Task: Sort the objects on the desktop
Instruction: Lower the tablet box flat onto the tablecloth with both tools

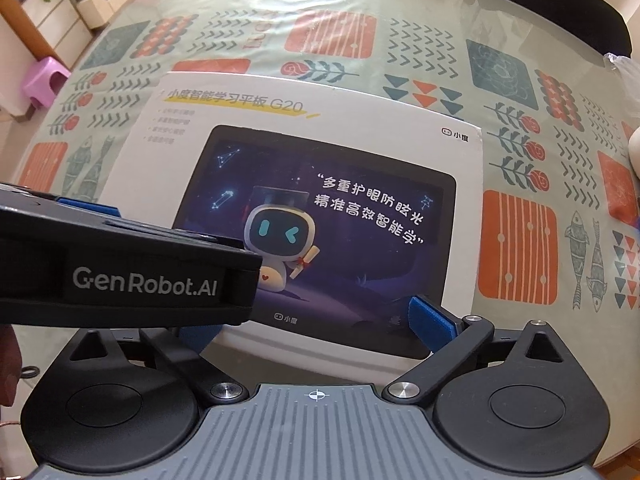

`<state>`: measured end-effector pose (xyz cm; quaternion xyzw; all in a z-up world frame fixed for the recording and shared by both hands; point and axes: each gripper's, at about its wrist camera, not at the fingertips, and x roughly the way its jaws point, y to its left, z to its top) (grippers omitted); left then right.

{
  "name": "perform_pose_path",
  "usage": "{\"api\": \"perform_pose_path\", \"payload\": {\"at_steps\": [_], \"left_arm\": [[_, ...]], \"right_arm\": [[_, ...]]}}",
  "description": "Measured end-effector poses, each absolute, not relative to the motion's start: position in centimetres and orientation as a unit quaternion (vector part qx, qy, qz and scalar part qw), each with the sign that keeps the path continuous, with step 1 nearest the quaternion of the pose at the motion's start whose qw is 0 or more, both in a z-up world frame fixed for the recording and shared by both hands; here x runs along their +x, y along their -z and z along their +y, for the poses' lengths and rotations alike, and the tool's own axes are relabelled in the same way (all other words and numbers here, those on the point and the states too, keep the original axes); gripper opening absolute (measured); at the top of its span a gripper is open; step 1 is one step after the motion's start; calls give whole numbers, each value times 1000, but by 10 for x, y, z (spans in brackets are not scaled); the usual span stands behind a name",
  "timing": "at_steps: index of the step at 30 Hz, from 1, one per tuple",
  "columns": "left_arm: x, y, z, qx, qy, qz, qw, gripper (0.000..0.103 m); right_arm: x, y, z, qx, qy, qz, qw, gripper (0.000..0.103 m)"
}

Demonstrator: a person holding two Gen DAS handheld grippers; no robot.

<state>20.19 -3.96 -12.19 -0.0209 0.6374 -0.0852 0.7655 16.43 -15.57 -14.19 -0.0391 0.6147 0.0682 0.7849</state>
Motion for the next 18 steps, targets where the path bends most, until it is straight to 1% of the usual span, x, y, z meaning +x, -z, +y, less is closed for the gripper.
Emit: {"api": "perform_pose_path", "payload": {"at_steps": [18], "left_arm": [[206, 126, -43, -20, 77, 629, 773, 103]], "right_arm": [[160, 143, -156, -36, -69, 602, 794, 103]]}}
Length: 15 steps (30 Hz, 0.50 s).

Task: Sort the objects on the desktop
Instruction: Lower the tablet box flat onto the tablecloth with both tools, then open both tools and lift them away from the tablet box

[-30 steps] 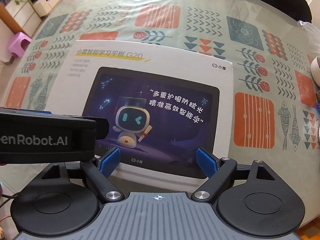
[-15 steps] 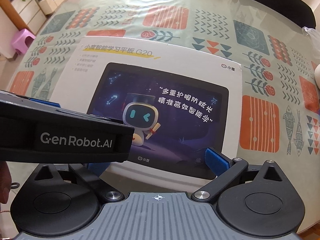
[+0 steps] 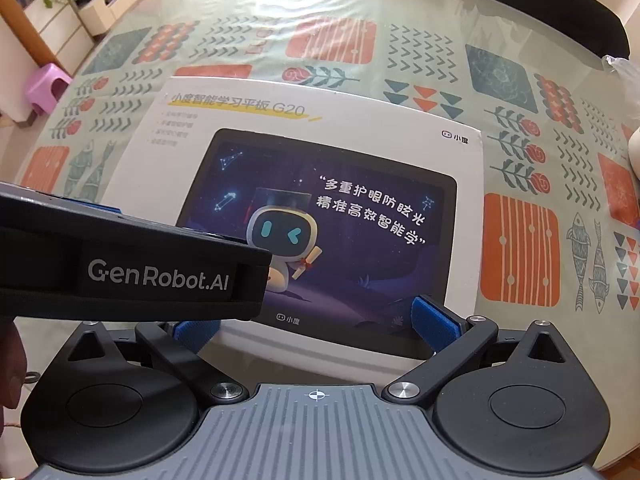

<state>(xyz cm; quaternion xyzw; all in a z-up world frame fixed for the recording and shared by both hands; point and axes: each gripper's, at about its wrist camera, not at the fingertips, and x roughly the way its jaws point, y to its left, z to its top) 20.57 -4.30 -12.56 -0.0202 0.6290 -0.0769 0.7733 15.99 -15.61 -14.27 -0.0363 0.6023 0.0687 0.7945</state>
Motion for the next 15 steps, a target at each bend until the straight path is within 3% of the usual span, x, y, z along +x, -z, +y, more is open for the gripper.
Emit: {"api": "perform_pose_path", "payload": {"at_steps": [15], "left_arm": [[197, 117, -31, -38, 61, 618, 783, 103]], "right_arm": [[148, 137, -166, -20, -66, 575, 815, 103]]}}
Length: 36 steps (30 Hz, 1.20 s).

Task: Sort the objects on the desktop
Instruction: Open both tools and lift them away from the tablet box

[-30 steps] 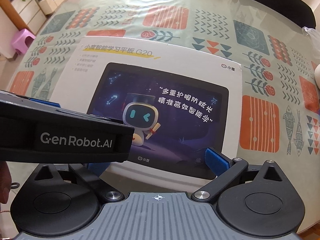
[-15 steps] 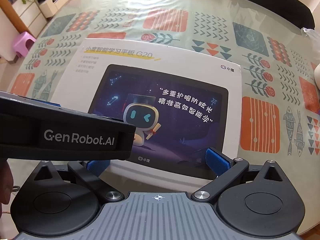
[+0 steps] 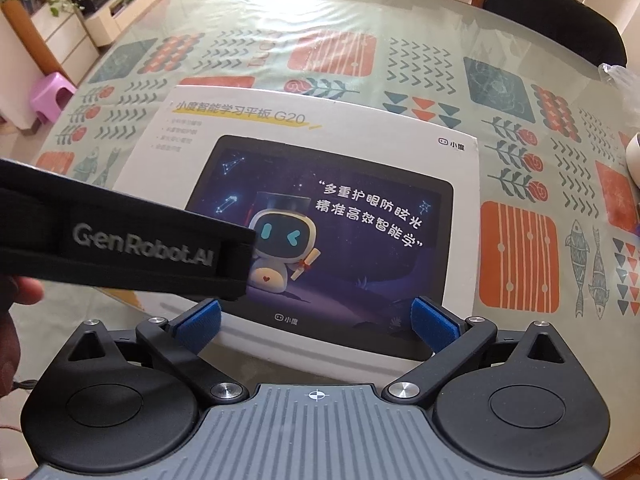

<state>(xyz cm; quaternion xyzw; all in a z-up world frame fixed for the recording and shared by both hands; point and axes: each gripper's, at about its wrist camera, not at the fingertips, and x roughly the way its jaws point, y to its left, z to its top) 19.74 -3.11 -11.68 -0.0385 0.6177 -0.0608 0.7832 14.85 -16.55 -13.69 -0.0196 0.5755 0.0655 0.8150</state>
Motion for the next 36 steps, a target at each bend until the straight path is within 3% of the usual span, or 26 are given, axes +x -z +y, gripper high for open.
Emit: {"api": "perform_pose_path", "payload": {"at_steps": [9, 26, 36], "left_arm": [[173, 82, -18, -27, 27, 585, 810, 103], [101, 19, -58, 3, 4, 574, 819, 103], [80, 7, -61, -30, -1, 560, 828, 103]], "right_arm": [[133, 93, -193, -12, -66, 520, 851, 103], [77, 50, -223, -22, -73, 522, 850, 103], [62, 39, -225, -57, -90, 504, 857, 103]]}}
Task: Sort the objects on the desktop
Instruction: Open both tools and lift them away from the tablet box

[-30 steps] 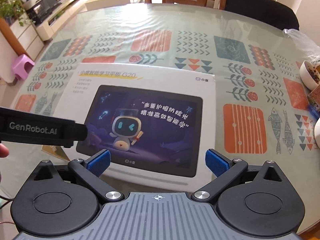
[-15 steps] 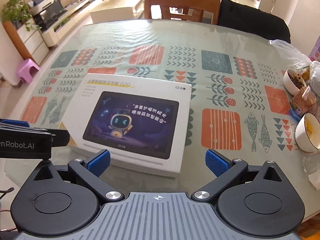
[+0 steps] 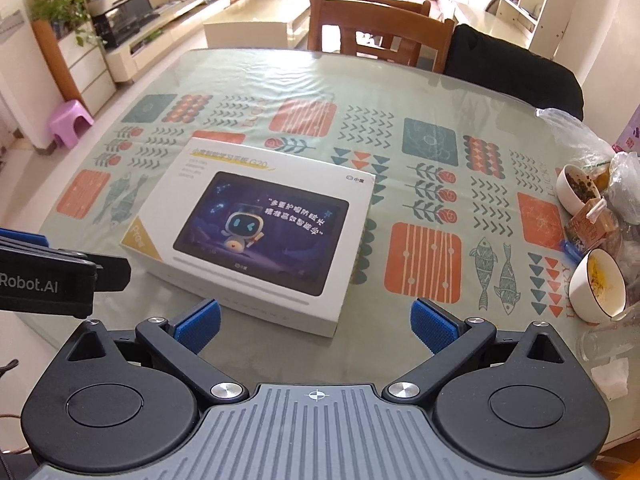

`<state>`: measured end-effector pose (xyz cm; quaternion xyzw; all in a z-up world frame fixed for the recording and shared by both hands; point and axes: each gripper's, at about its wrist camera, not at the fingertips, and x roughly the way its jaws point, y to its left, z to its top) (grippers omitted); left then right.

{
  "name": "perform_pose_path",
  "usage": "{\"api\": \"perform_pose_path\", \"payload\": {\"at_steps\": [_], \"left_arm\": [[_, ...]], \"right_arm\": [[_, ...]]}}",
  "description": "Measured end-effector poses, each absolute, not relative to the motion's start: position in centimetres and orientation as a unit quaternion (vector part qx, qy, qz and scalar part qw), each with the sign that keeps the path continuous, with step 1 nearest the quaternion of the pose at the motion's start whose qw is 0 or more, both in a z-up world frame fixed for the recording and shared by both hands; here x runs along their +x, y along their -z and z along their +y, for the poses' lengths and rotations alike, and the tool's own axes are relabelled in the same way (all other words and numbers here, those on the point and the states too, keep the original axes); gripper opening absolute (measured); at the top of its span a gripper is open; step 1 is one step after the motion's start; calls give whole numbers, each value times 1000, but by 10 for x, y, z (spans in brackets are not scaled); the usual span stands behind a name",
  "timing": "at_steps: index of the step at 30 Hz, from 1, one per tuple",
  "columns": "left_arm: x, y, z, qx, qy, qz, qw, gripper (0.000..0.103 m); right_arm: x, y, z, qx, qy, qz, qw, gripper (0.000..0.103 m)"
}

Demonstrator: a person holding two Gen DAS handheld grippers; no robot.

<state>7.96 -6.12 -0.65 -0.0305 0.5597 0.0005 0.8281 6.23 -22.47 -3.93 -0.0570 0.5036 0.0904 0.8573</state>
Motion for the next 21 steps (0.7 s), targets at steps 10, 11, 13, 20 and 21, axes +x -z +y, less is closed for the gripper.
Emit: {"api": "perform_pose_path", "payload": {"at_steps": [10, 11, 13, 20, 21], "left_arm": [[73, -12, -52, -42, 10, 541, 840, 103], [73, -13, -51, -42, 11, 542, 840, 103], [72, -15, -49, -41, 14, 543, 839, 103], [67, -21, -42, -34, 26, 529, 848, 103], [66, -21, -42, -31, 28, 527, 849, 103]], "right_arm": [[55, 32, -226, -57, -83, 498, 861, 103], [54, 31, -225, -56, -82, 498, 861, 103], [54, 29, -224, -55, -79, 498, 862, 103], [46, 28, -218, -51, -70, 499, 862, 103], [44, 28, -218, -48, -67, 500, 862, 103]]}}
